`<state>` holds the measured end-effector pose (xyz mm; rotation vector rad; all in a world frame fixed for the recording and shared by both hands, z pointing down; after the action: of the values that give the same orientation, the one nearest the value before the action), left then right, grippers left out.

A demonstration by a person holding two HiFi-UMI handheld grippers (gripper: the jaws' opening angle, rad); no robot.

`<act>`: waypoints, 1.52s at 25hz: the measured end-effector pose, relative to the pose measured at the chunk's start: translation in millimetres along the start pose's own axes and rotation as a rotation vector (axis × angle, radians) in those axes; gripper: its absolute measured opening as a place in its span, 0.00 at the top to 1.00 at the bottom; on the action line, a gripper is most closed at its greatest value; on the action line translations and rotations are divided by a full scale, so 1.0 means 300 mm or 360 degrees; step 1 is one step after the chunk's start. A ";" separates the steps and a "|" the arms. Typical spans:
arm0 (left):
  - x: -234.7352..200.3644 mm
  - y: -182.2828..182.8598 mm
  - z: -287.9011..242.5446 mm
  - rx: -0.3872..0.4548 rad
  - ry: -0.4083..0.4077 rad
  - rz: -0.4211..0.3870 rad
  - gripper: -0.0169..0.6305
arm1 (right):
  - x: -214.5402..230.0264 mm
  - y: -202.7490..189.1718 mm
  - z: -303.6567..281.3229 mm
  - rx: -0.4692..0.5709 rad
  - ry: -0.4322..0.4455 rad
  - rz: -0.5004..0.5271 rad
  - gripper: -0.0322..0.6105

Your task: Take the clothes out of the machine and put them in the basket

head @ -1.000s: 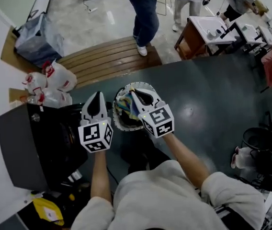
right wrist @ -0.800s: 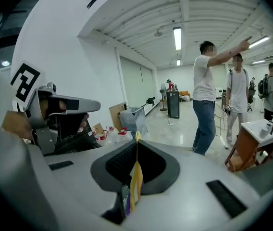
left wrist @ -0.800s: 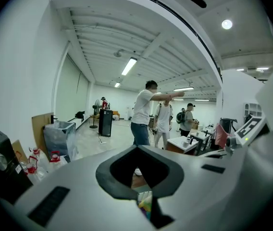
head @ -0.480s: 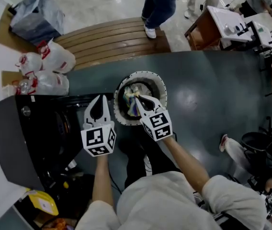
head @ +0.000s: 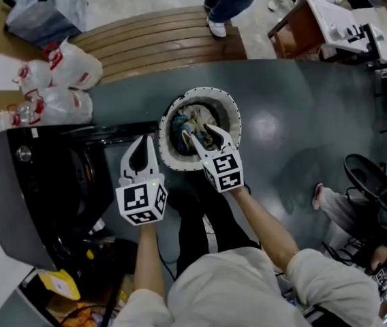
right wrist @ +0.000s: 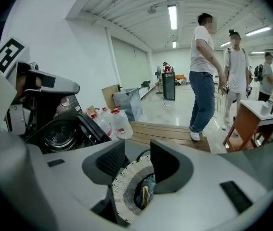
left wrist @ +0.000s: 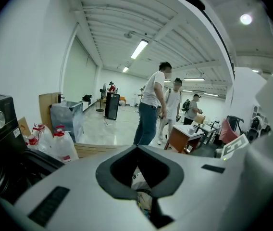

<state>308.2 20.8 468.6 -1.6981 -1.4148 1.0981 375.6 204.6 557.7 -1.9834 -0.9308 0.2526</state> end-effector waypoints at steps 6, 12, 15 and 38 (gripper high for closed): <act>0.038 0.037 0.018 0.0017 0.0003 0.0002 0.95 | 0.024 0.035 0.069 0.0019 -0.0028 0.0010 0.73; 0.049 0.101 0.084 0.0041 0.0038 -0.0002 0.95 | 0.031 0.116 0.158 0.0056 -0.0068 0.0027 0.85; 0.042 0.155 0.120 0.0091 0.0062 -0.0007 0.95 | 0.027 0.176 0.191 0.0089 -0.0068 0.0045 0.89; 0.270 0.581 0.506 0.0459 0.0047 -0.0204 0.95 | -0.081 0.674 0.750 0.0635 -0.0050 0.0275 0.92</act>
<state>250.2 62.2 234.3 -1.3953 -1.2603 1.1393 348.8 270.7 262.8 -1.6916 -0.6664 0.5262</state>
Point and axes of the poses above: the fingertips, and each gripper's own axes: z backward along the fingers, x to its right, y out of its top, the point moved 8 cm from there along z, backward along the fingers, and after that the axes turned 2 degrees about x, right-handed, at the moved point
